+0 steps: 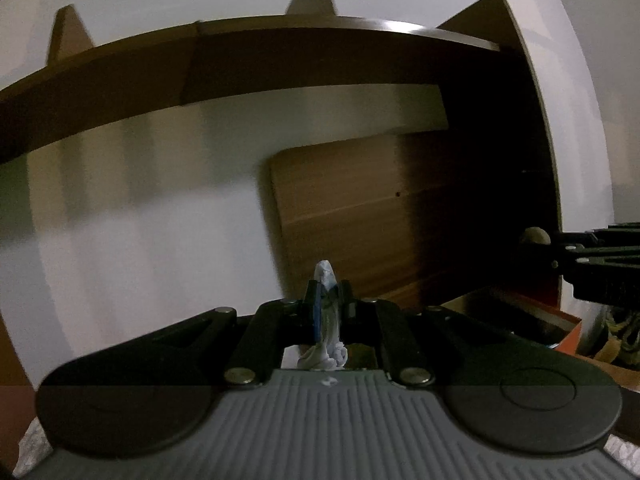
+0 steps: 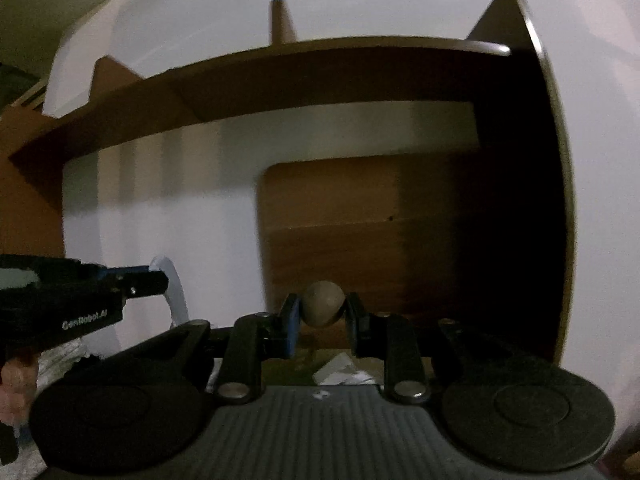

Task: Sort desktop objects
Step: 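Carry the white figurine and brown ball up to the orange box, then open the left tool to drop the figurine while the right tool releases the ball, then move both tools back toward the items on the bed, then grasp the blue glove with the left tool while the right tool grasps the teal-handled mirror, then carry the blue glove and teal-handled mirror up to the orange box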

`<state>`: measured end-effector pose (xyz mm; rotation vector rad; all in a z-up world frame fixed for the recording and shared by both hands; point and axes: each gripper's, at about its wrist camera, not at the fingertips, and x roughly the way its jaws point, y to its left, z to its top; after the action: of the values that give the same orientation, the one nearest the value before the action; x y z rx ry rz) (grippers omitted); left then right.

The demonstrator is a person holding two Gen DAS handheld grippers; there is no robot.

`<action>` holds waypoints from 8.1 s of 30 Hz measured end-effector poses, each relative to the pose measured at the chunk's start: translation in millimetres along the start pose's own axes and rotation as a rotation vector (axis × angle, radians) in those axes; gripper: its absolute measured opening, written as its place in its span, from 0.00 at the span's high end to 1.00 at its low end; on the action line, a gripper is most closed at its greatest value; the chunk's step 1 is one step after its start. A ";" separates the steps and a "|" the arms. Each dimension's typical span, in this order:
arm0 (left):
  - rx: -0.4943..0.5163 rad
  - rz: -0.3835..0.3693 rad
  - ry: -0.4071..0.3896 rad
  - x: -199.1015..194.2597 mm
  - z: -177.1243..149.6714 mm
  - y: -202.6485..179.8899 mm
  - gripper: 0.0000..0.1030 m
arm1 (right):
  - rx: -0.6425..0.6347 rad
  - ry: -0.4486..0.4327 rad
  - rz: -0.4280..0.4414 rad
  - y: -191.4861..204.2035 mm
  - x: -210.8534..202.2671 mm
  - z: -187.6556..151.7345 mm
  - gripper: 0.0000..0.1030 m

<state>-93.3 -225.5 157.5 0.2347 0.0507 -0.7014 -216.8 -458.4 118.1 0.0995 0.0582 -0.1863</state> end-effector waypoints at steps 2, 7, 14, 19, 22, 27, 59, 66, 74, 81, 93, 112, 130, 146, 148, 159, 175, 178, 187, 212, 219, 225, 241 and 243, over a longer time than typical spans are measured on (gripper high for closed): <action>0.003 -0.007 -0.001 3.3 2.5 -5.0 0.90 | 0.005 -0.004 -0.011 -7.9 -0.2 1.6 0.79; 0.003 -0.026 0.012 17.1 6.8 -16.1 0.90 | 0.017 0.009 -0.035 -25.3 5.7 1.1 0.79; 0.004 -0.079 0.021 32.6 4.0 -32.5 0.90 | 0.047 0.049 -0.065 -49.9 22.1 -13.4 0.79; 0.013 -0.128 0.029 45.9 -1.3 -45.2 0.91 | 0.068 0.094 -0.086 -66.2 39.2 -29.1 0.79; 0.001 -0.164 0.038 55.4 -1.4 -51.2 0.97 | 0.083 0.117 -0.094 -74.2 48.3 -37.6 0.79; 0.014 -0.181 0.049 70.3 -2.9 -64.1 0.97 | 0.096 0.153 -0.098 -79.7 60.4 -51.7 0.79; -0.139 -0.049 0.100 66.6 -23.7 -11.0 0.00 | 0.122 0.154 -0.234 -62.1 63.5 -52.1 0.00; -0.146 -0.048 0.112 69.3 -27.1 -4.1 0.00 | 0.124 0.160 -0.244 -61.0 62.6 -51.7 0.00; -0.180 -0.017 0.115 50.5 -37.9 23.9 0.00 | 0.099 0.153 -0.223 -42.2 60.3 -43.8 0.00; -0.201 0.089 0.159 32.0 -70.5 76.9 0.00 | 0.047 0.158 -0.147 4.9 66.9 -38.5 0.00; -0.265 0.325 0.253 -36.2 -135.9 186.6 0.00 | -0.007 0.200 0.067 124.5 95.1 -56.9 0.00; -0.233 0.383 0.333 -125.1 -204.2 215.5 0.00 | -0.036 0.390 0.246 233.8 123.7 -138.8 0.00; -0.193 0.197 0.373 -52.0 -207.1 199.9 0.00 | -0.038 0.458 0.183 217.6 148.5 -159.5 0.00; -0.338 0.113 0.521 -34.6 -226.7 215.1 0.27 | -0.311 0.473 0.170 221.1 234.5 -165.9 0.45; -0.345 0.112 0.522 -35.3 -226.7 215.5 0.27 | -0.346 0.501 0.167 223.6 242.0 -170.1 0.56; -0.335 0.181 0.518 -36.7 -224.4 214.1 0.79 | -0.401 0.505 0.178 230.5 242.7 -172.9 0.75; -0.260 0.199 0.411 -51.5 -210.0 198.7 0.90 | -0.335 0.470 0.175 218.4 208.9 -161.6 0.75; -0.251 0.189 0.397 -55.0 -204.7 194.7 0.90 | -0.327 0.457 0.181 217.6 201.3 -156.8 0.75; -0.238 0.186 0.404 -55.5 -193.9 179.7 0.89 | -0.297 0.426 0.208 216.1 175.5 -147.3 0.75; -0.219 0.300 0.408 -35.0 -137.2 142.6 0.89 | -0.184 0.275 0.216 181.5 99.6 -100.4 0.75; -0.203 0.318 0.403 -36.5 -130.1 133.8 0.89 | -0.145 0.255 0.222 172.4 85.2 -98.6 0.75; -0.184 0.314 0.387 -36.0 -119.4 124.6 0.89 | -0.128 0.245 0.224 167.6 77.6 -97.4 0.75; -0.100 0.088 0.189 16.8 -26.9 23.5 0.89 | -0.115 0.059 -0.013 53.9 42.9 -21.7 0.75; -0.092 0.061 0.185 26.1 -21.7 9.0 0.89 | -0.117 0.056 -0.041 38.4 46.2 -19.2 0.75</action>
<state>-66.9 -230.4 134.9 0.2117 0.2508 -0.6138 -165.2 -427.3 99.5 -0.0132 0.1272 -0.2206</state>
